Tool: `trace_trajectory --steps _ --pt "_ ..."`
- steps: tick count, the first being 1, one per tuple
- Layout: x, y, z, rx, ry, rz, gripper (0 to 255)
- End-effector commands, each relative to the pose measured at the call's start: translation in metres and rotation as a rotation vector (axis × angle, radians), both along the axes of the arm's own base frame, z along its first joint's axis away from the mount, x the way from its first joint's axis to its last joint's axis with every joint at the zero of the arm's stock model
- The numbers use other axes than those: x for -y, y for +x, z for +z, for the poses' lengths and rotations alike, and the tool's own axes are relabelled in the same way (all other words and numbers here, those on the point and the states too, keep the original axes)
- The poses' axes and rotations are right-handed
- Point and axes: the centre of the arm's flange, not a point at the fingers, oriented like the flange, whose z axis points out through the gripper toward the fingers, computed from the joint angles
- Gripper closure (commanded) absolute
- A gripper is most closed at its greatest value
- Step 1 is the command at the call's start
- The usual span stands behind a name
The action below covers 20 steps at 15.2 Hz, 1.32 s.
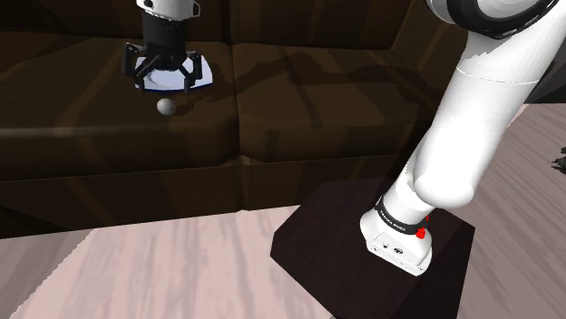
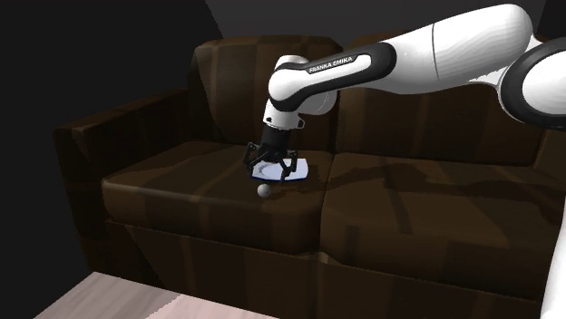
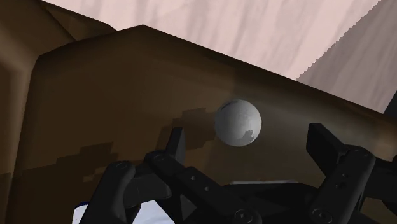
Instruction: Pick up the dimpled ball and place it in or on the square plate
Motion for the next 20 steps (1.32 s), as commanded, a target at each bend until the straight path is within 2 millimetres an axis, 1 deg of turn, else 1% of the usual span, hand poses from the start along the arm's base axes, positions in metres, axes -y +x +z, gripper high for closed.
trace_trajectory --steps 1,3,11,12,20 --pt "-0.002 0.001 -0.01 0.001 0.0 0.0 0" --pt "-0.005 0.002 -0.023 0.001 0.0 0.0 0" --pt "-0.005 0.002 -0.023 0.0 0.0 0.0 0" --pt "-0.005 0.002 -0.023 0.0 0.0 0.0 255" --pt "-0.005 0.002 -0.023 0.0 0.0 0.0 255"
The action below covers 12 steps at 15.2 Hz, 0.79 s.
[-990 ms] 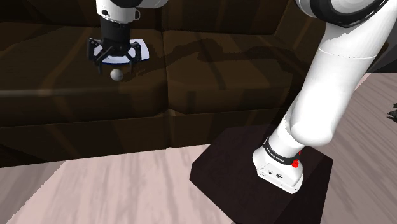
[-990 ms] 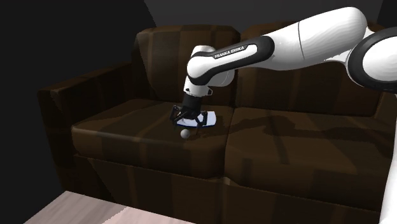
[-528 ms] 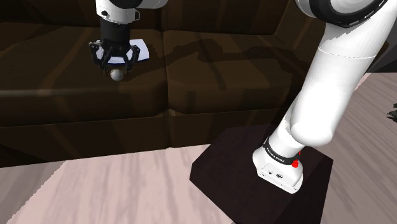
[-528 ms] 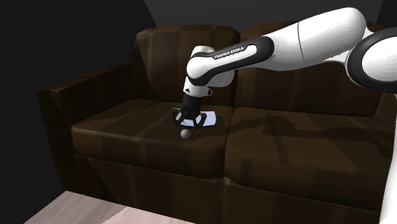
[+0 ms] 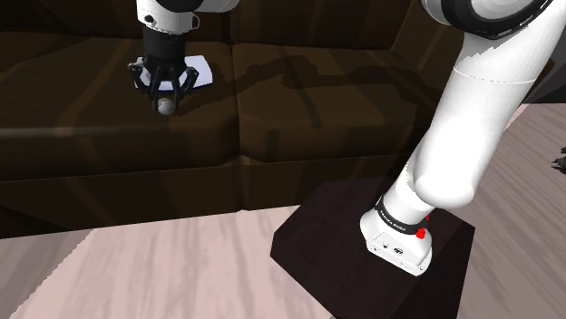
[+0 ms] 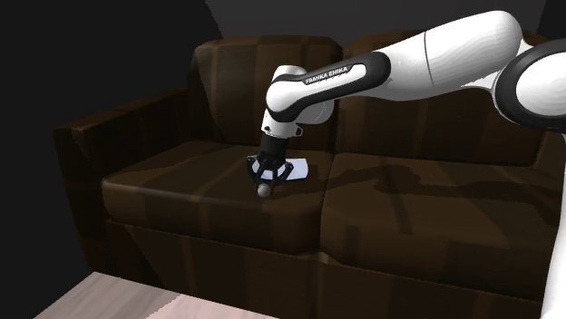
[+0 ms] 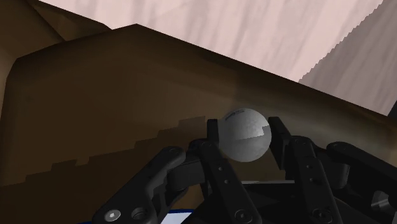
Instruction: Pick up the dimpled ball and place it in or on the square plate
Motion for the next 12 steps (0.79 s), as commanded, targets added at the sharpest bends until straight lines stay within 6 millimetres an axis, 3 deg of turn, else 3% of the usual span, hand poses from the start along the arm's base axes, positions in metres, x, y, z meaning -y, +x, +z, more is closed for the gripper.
trace_trajectory --steps 1,12 --pt "0.0 0.0 0.0 0.0 0.0 0.0 255" --pt "0.0 0.0 0.058 0.0 0.0 0.0 255"
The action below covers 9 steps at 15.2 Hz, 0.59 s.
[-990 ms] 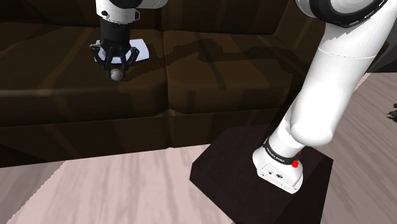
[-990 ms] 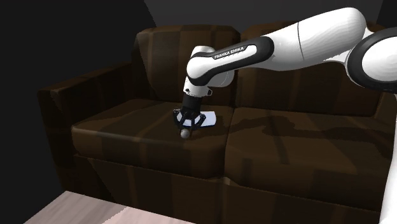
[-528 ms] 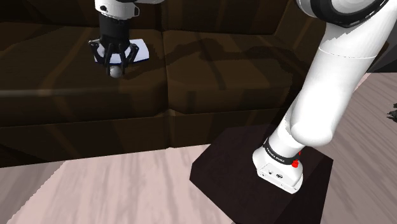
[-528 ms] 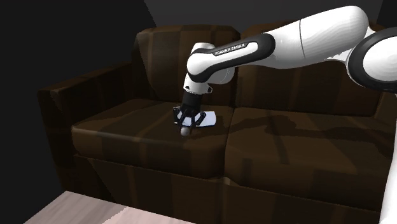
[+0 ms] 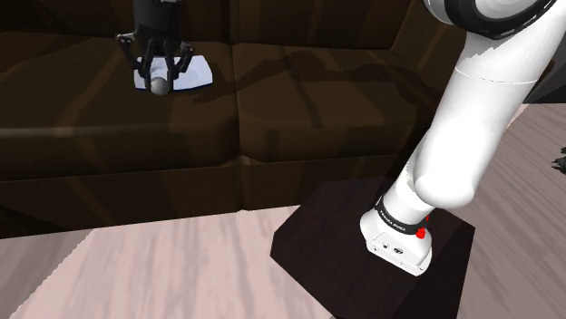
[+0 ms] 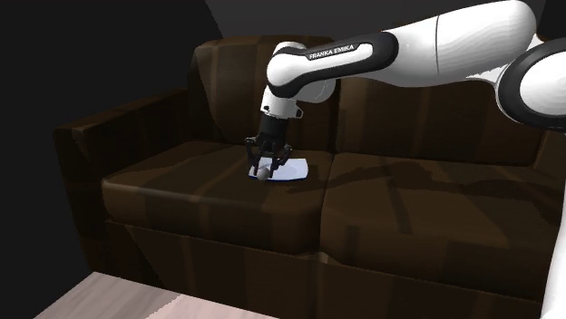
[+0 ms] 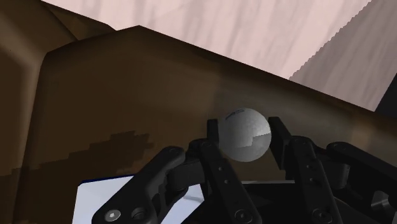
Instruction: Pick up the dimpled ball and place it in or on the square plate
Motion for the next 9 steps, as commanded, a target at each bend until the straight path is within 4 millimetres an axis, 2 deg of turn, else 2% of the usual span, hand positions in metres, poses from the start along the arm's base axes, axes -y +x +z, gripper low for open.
trace_trajectory --steps 1,8,9 --pt "0.0 -0.001 0.011 0.0 0.0 0.0 255" --pt "0.0 -0.001 0.044 0.0 0.0 0.0 255" --pt "0.008 0.01 0.044 0.0 0.0 0.0 255"
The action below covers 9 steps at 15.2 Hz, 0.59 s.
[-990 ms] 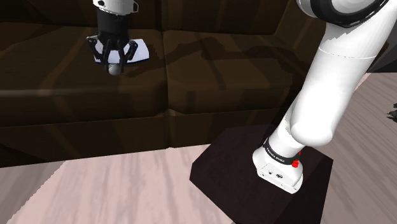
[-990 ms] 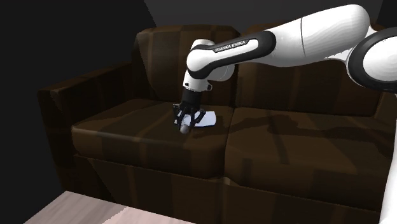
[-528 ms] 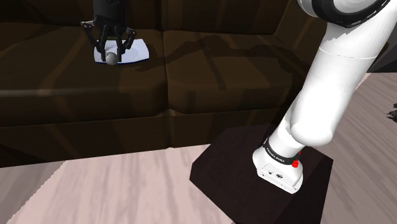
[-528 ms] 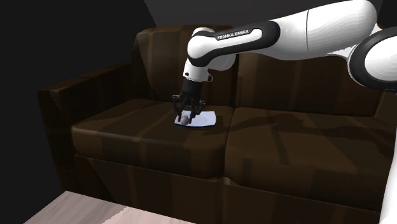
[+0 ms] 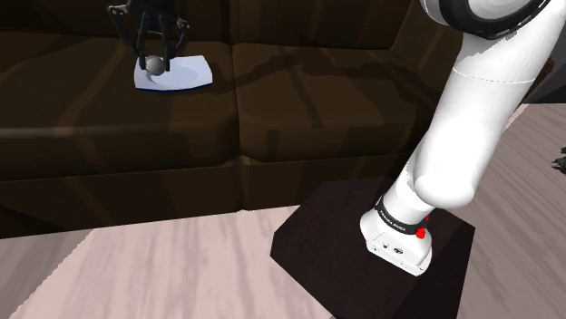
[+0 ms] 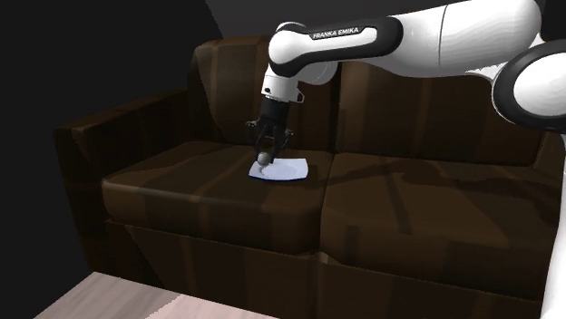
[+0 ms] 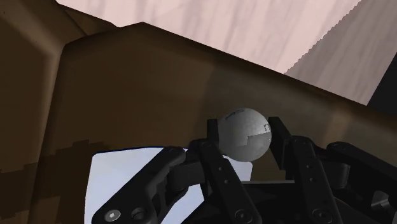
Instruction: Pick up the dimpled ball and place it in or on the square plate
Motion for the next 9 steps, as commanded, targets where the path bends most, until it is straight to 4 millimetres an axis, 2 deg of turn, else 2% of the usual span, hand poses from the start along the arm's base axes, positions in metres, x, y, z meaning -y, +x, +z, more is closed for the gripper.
trace_trajectory --steps 1,9 --pt "0.011 0.016 0.002 -0.001 0.0 0.0 255" --pt "0.074 0.1 0.004 -0.001 0.0 0.0 255"
